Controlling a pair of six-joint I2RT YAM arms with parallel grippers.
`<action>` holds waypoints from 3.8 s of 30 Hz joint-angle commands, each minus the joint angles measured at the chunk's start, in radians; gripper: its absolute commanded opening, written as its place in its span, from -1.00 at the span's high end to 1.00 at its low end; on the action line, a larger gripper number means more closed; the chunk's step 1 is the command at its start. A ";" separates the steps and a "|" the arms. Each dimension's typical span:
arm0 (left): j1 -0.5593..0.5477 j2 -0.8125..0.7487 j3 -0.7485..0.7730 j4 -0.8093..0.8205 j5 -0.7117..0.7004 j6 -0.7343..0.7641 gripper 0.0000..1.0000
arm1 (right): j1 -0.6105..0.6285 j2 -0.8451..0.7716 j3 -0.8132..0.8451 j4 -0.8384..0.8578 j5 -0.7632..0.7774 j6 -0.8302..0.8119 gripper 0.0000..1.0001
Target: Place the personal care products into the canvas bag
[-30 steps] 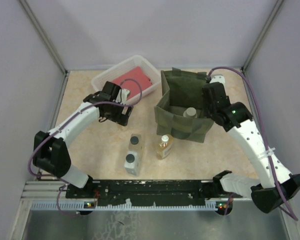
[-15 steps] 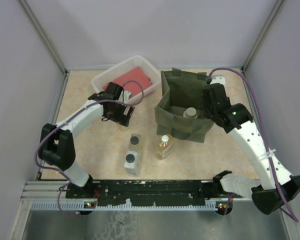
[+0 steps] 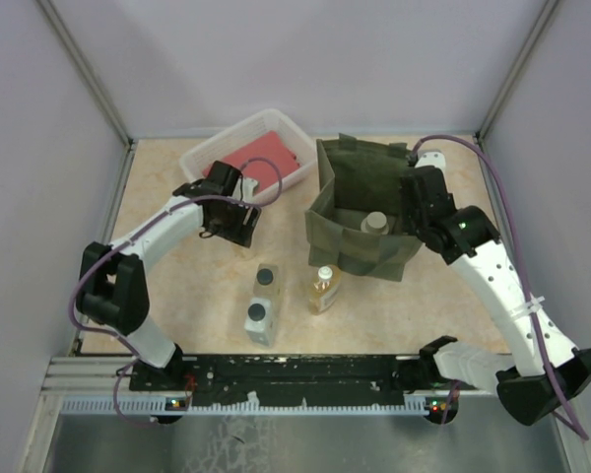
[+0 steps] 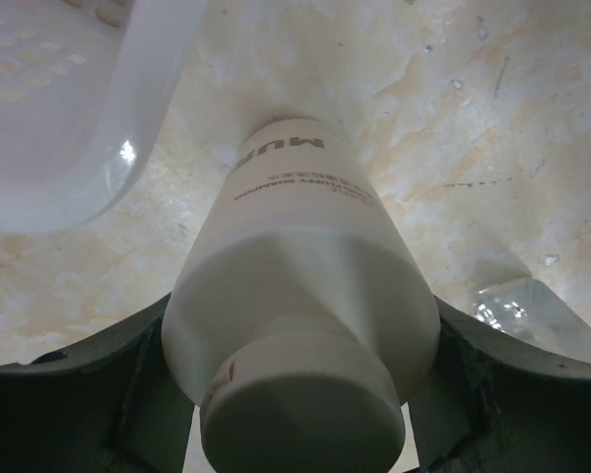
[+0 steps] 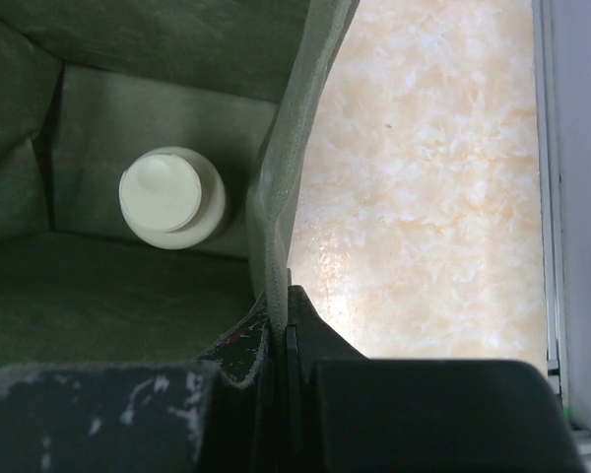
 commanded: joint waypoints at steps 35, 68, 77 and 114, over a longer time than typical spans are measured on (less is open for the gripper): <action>-0.211 -0.144 0.652 0.264 0.570 -0.228 1.00 | -0.001 -0.023 -0.044 0.014 0.006 0.035 1.00; -0.462 0.470 1.106 0.153 0.144 -0.077 1.00 | -0.002 -0.124 -0.118 0.041 0.001 0.092 1.00; -0.508 0.546 1.110 0.092 0.002 -0.013 1.00 | -0.002 -0.150 -0.136 0.069 -0.004 0.095 1.00; -0.585 0.613 1.034 0.109 0.003 0.075 -0.95 | -0.002 -0.159 -0.132 0.117 -0.097 0.076 1.00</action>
